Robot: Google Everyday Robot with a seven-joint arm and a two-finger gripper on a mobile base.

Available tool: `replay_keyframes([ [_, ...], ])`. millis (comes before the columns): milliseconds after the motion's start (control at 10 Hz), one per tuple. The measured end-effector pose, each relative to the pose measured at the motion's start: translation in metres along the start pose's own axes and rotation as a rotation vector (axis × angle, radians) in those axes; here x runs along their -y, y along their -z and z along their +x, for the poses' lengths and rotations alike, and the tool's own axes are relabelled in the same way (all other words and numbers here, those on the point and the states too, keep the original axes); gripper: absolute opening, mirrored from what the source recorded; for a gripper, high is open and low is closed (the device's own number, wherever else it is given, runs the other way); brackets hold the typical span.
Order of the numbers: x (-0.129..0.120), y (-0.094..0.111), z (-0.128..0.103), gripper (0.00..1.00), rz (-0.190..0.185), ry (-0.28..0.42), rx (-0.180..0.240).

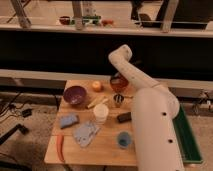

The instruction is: Wipe red bowl with brush

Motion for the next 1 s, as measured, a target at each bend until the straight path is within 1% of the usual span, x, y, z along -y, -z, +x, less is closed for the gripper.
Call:
replay_keyframes([
  [200, 0.000, 0.004, -0.005, 0.03, 0.000, 0.013, 0.008],
  [300, -0.007, 0.011, -0.002, 0.03, -0.007, 0.013, 0.007],
  [500, -0.027, 0.030, 0.007, 0.03, -0.026, 0.006, 0.009],
  [700, -0.044, 0.050, 0.008, 0.03, -0.042, 0.001, 0.021],
  [900, -0.050, 0.054, 0.013, 0.03, -0.048, -0.009, 0.026],
  [1000, -0.048, 0.051, 0.016, 0.03, -0.048, -0.011, 0.025],
])
